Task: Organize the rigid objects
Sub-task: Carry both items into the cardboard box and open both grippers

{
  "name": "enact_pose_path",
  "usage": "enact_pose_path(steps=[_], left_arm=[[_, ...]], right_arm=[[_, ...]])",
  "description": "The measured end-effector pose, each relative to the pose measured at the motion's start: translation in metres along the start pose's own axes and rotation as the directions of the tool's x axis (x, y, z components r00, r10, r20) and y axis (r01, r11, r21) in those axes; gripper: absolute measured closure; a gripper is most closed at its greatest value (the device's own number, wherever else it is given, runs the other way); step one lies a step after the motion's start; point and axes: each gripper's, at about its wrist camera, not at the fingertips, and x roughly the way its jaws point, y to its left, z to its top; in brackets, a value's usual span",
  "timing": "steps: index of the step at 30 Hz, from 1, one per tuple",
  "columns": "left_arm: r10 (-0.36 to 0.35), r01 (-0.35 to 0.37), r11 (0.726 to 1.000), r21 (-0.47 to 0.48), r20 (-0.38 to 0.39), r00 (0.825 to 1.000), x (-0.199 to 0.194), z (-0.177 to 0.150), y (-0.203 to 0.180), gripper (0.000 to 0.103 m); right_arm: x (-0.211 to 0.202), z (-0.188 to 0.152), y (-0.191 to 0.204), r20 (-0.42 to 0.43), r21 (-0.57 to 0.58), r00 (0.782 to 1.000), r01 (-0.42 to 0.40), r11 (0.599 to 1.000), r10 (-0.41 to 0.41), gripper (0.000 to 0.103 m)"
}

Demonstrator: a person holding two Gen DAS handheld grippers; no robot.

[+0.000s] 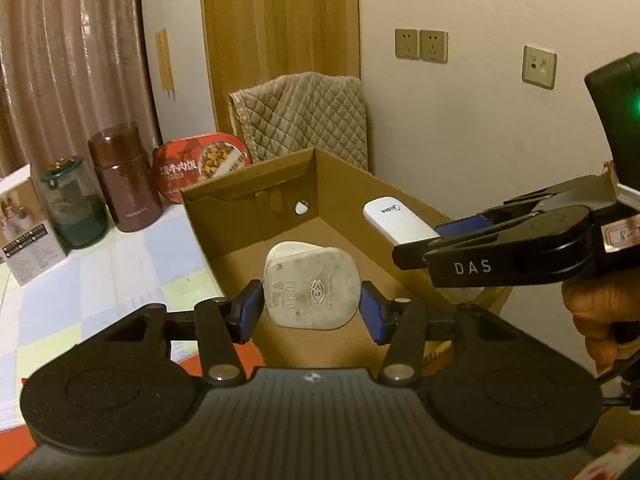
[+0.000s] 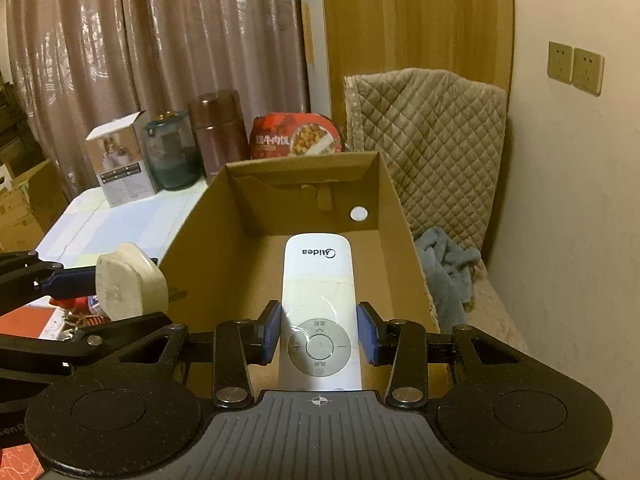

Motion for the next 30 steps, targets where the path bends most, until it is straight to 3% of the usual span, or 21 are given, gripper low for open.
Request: enact_pose_path(steps=[4, 8, 20, 27, 30], left_arm=[[-0.004, 0.004, 1.0, 0.004, -0.026, 1.0, 0.011, -0.003, -0.001, 0.056], [0.009, -0.009, 1.0, -0.01, -0.002, 1.0, 0.003, -0.004, 0.006, 0.055], [0.112, -0.102, 0.986, -0.13, 0.071, 0.991, -0.074, -0.012, 0.061, 0.055], [0.233, -0.212, 0.957, -0.198, 0.089, 0.969, -0.139, -0.031, 0.107, 0.05], [0.284, -0.261, 0.939, -0.222, 0.078, 0.956, -0.163, -0.045, 0.126, 0.048]], right_arm=[[0.007, -0.002, -0.005, -0.013, 0.013, 1.0, -0.004, 1.0, 0.004, 0.065], [0.01, -0.004, -0.008, -0.018, 0.033, 1.0, -0.013, 0.999, 0.014, 0.065], [-0.027, 0.015, -0.001, 0.07, 0.103, 0.997, -0.047, 0.994, 0.039, 0.065], [-0.077, 0.032, 0.051, 0.207, 0.075, 0.966, -0.173, 0.982, 0.155, 0.061], [-0.091, 0.031, 0.083, 0.25, 0.054, 0.945, -0.23, 0.972, 0.21, 0.052]])
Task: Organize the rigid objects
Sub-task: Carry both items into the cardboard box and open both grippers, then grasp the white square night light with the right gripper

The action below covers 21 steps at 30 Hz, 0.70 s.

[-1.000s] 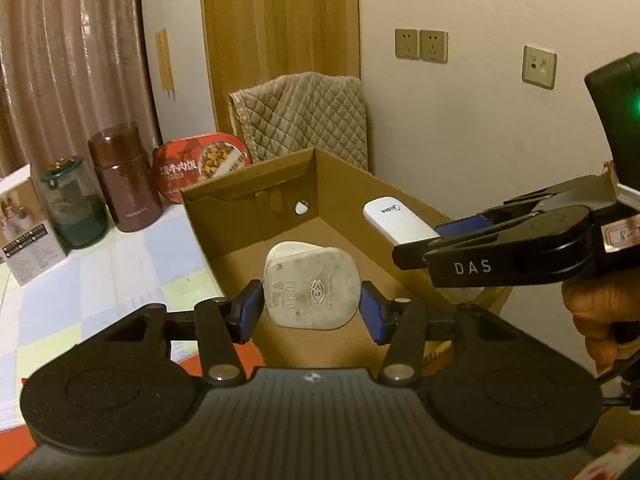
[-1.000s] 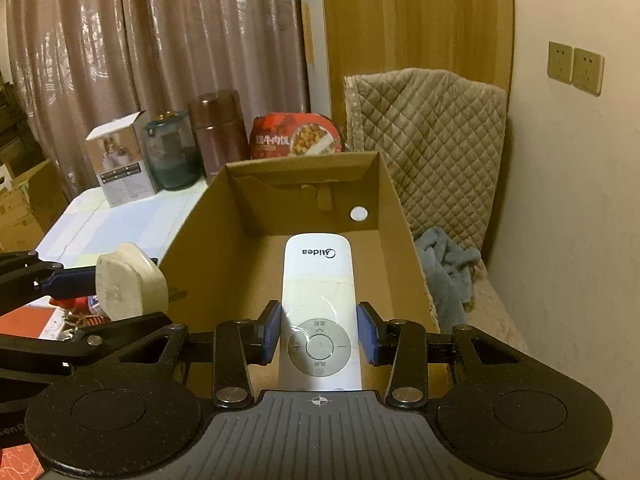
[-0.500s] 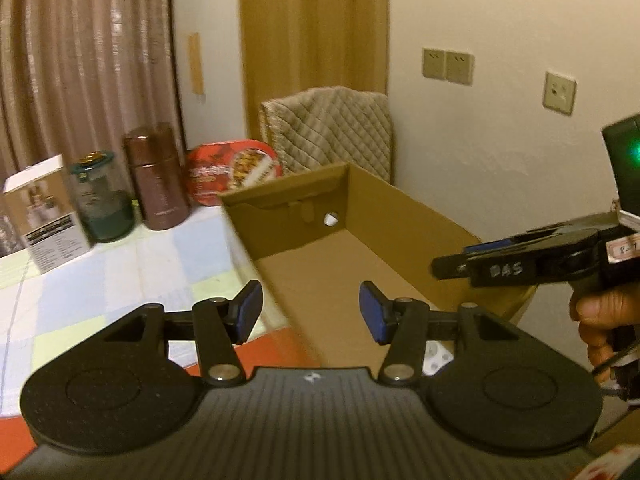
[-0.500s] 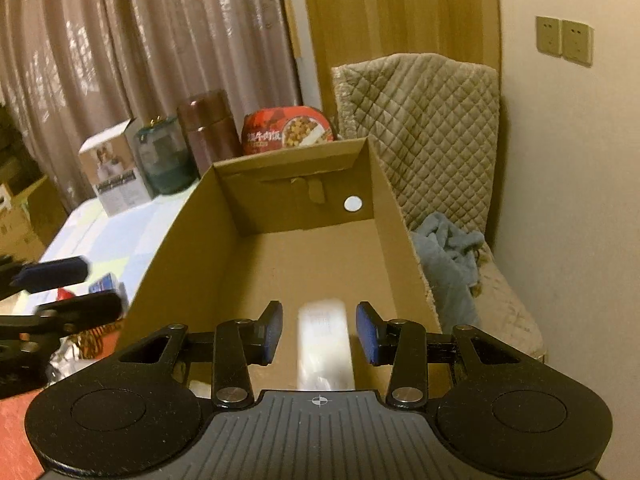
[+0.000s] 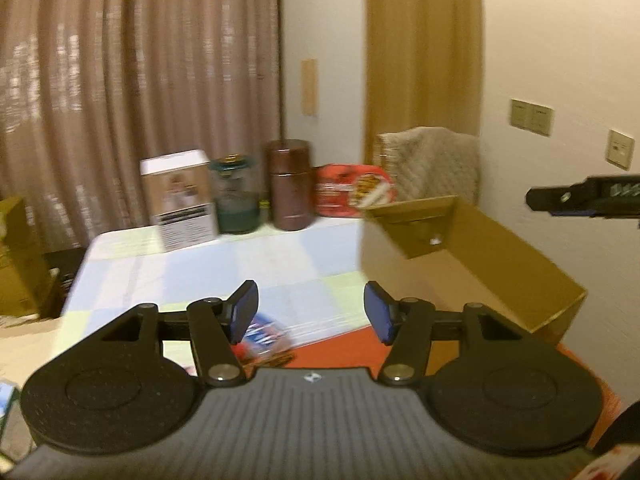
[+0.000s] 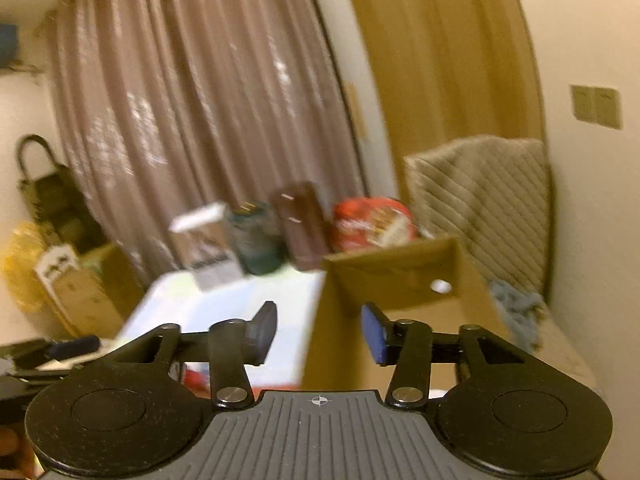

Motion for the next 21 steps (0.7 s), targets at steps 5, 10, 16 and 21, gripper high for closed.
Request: enact_pose_path(steps=[5, 10, 16, 21], left_arm=[[0.071, -0.072, 0.997, -0.035, -0.022, 0.997, -0.021, -0.022, 0.04, 0.041], [0.129, -0.133, 0.989, -0.058, -0.074, 0.989, -0.025, -0.058, 0.07, 0.035], [0.119, -0.126, 0.991, -0.041, -0.144, 0.982, -0.008, -0.098, 0.083, 0.032], [0.098, -0.102, 0.995, -0.015, -0.178, 0.979, 0.014, -0.119, 0.082, 0.031]], right_arm=[[0.01, -0.024, 0.053, -0.015, -0.063, 0.994, -0.106, 0.992, 0.105, 0.04], [0.041, -0.065, 0.086, -0.108, -0.099, 0.983, -0.157, 0.983, 0.147, 0.036], [0.077, -0.119, 0.101, -0.23, -0.149, 0.963, -0.179, 0.973, 0.142, 0.034], [0.103, -0.145, 0.095, -0.304, -0.18, 0.946, -0.175, 0.968, 0.114, 0.033]])
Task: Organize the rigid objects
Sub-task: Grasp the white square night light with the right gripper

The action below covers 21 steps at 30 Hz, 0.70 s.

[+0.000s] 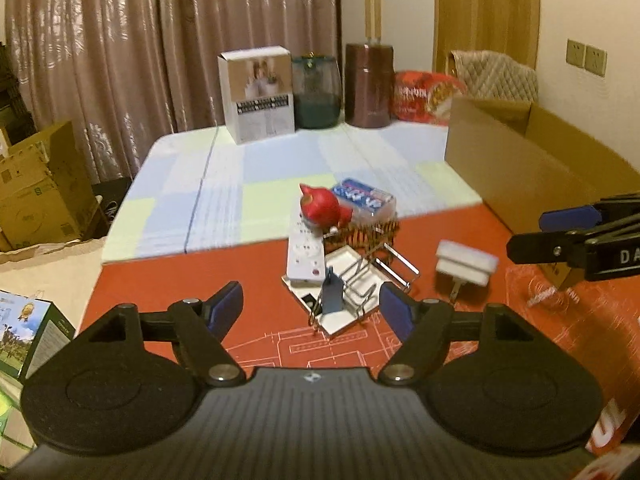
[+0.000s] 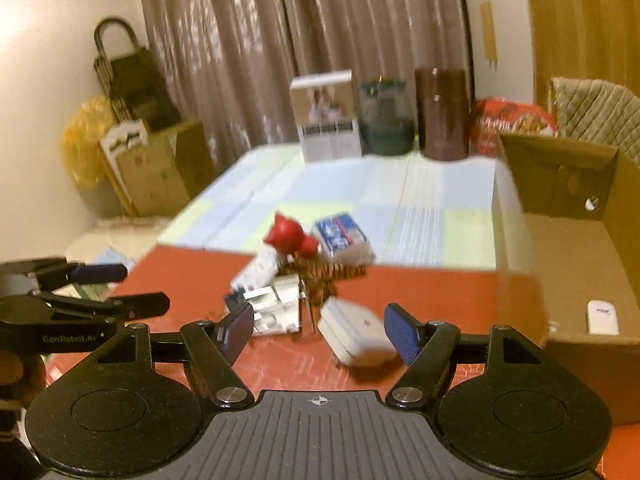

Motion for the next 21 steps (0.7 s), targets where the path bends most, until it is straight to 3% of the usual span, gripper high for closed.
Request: enact_pose_path(steps=[5, 10, 21], left_arm=[[-0.025, 0.025, 1.0, 0.007, -0.044, 0.999, 0.025, -0.007, 0.002, 0.03], [-0.039, 0.039, 0.999, 0.009, -0.053, 0.998, 0.038, -0.004, 0.005, 0.028], [-0.059, 0.058, 0.998, -0.012, -0.103, 0.993, 0.063, -0.003, 0.011, 0.028]], right_arm=[[0.028, -0.009, -0.009, -0.066, 0.0, 0.998, 0.013, 1.0, -0.013, 0.029], [0.049, -0.005, -0.011, -0.078, -0.021, 0.997, 0.025, 0.999, -0.026, 0.026], [0.09, 0.002, -0.034, -0.151, 0.069, 0.988, 0.036, 0.997, -0.026, 0.026]])
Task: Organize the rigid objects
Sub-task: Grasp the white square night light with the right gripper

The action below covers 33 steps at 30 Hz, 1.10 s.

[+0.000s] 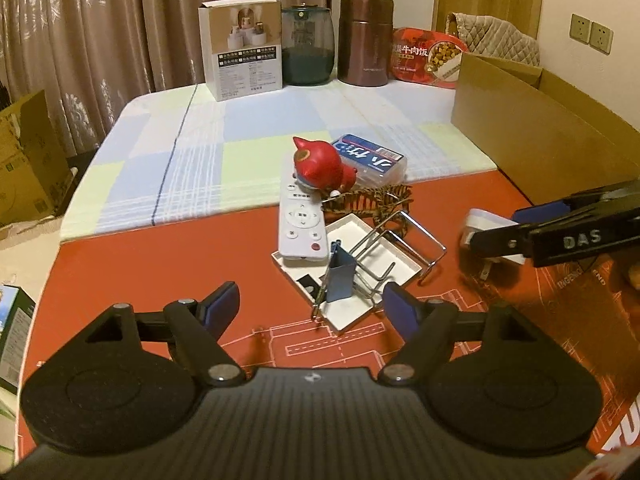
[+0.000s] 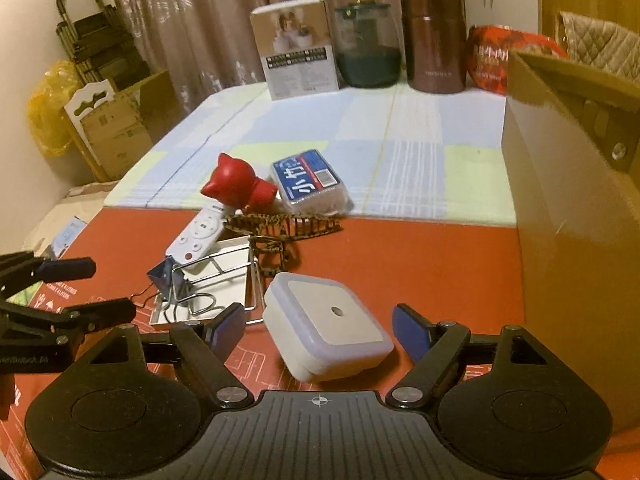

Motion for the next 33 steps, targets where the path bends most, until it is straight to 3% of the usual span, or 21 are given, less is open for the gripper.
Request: enact_pose_path(steps=[9, 13, 26, 30, 32, 33], left_arm=[[-0.036, 0.036, 0.999, 0.027, 0.005, 0.999, 0.003, 0.003, -0.011, 0.028], [-0.045, 0.045, 0.999, 0.027, 0.002, 0.999, 0.005, 0.004, -0.014, 0.028], [-0.042, 0.042, 0.999, 0.022, -0.023, 0.999, 0.012, 0.001, -0.014, 0.028], [-0.047, 0.047, 0.999, 0.018, -0.021, 0.999, 0.012, 0.002, -0.014, 0.028], [-0.047, 0.047, 0.999, 0.016, -0.023, 0.999, 0.012, 0.002, -0.014, 0.028], [-0.047, 0.048, 0.999, 0.015, -0.023, 0.999, 0.013, 0.001, -0.014, 0.028]], right_arm=[[0.013, 0.0, -0.006, -0.078, 0.037, 0.997, 0.011, 0.999, -0.008, 0.027], [0.012, -0.001, -0.005, -0.086, 0.034, 0.996, 0.006, 0.999, -0.003, 0.041], [0.008, -0.006, 0.003, -0.095, 0.016, 0.995, 0.001, 1.0, 0.0, 0.044], [0.008, -0.005, 0.001, -0.073, 0.038, 0.997, -0.017, 0.999, 0.02, 0.038], [0.007, -0.003, 0.002, -0.057, 0.037, 0.998, -0.029, 0.999, 0.031, 0.024], [0.007, -0.002, 0.003, -0.052, 0.034, 0.998, -0.034, 0.999, 0.035, 0.023]])
